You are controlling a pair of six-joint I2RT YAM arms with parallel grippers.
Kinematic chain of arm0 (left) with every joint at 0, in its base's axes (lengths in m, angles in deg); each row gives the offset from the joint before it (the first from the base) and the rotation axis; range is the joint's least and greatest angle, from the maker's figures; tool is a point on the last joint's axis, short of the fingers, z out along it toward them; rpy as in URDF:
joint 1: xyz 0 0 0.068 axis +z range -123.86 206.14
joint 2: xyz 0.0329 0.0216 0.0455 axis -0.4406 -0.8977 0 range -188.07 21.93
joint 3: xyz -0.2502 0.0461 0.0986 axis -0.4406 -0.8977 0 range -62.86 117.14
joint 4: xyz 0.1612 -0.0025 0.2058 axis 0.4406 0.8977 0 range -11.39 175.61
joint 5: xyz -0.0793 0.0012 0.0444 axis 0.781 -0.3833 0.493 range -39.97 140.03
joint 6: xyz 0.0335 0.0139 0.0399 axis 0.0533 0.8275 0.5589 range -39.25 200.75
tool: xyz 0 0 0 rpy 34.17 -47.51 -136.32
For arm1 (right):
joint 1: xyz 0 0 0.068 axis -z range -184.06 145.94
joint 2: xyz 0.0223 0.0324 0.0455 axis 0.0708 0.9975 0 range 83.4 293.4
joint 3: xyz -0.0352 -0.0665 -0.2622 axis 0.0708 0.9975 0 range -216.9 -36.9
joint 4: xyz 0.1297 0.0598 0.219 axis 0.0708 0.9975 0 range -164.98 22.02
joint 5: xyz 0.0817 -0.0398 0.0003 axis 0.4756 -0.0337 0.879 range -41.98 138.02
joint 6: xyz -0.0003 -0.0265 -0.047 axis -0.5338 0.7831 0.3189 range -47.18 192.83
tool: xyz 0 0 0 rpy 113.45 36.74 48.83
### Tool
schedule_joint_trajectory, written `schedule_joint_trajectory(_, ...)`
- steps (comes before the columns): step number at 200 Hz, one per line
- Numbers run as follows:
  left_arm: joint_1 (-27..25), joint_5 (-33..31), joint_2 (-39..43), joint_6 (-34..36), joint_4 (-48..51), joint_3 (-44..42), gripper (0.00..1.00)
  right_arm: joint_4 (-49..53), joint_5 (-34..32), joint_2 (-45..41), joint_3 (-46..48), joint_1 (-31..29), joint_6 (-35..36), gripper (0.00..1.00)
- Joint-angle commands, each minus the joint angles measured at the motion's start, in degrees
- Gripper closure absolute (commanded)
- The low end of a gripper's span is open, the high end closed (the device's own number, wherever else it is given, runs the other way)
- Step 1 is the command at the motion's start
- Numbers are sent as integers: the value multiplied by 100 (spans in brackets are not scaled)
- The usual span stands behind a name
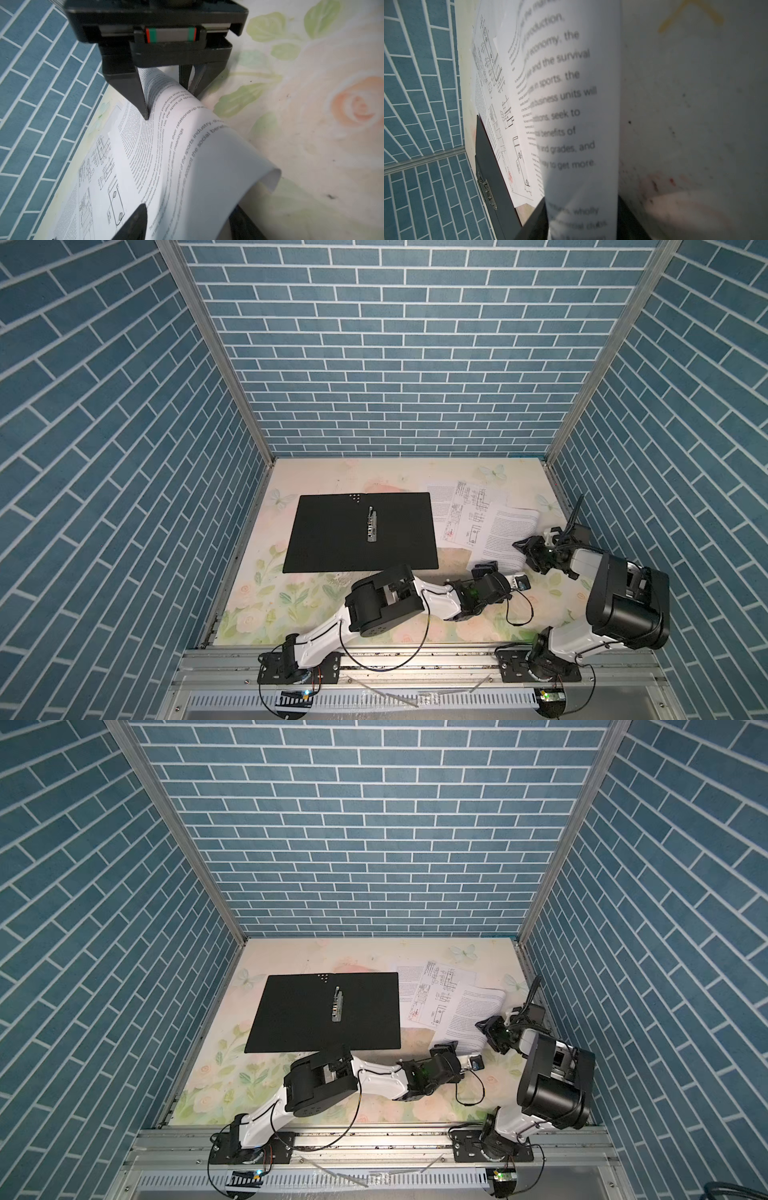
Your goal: Put the files into the folder
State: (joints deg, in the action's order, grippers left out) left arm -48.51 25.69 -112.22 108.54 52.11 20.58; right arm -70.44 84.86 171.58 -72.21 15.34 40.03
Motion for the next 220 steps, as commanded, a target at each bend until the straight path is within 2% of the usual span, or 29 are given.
schedule_joint_trajectory(1,-75,-334,-235,126,-132,103,42,838,-599,294,189,-21,-78,50)
schedule_joint_trajectory(18,-76,-442,-289,130,-251,121,49,859,-599,295,184,-19,-78,51)
schedule_joint_trajectory(72,-110,-654,-403,265,-475,171,57,906,-600,282,156,-23,-69,51)
schedule_joint_trajectory(131,-134,-947,-416,317,-620,208,72,954,-601,237,125,-24,-59,51)
schedule_joint_trajectory(220,-174,-1117,-360,315,-729,211,82,1096,-583,76,76,-19,-78,50)
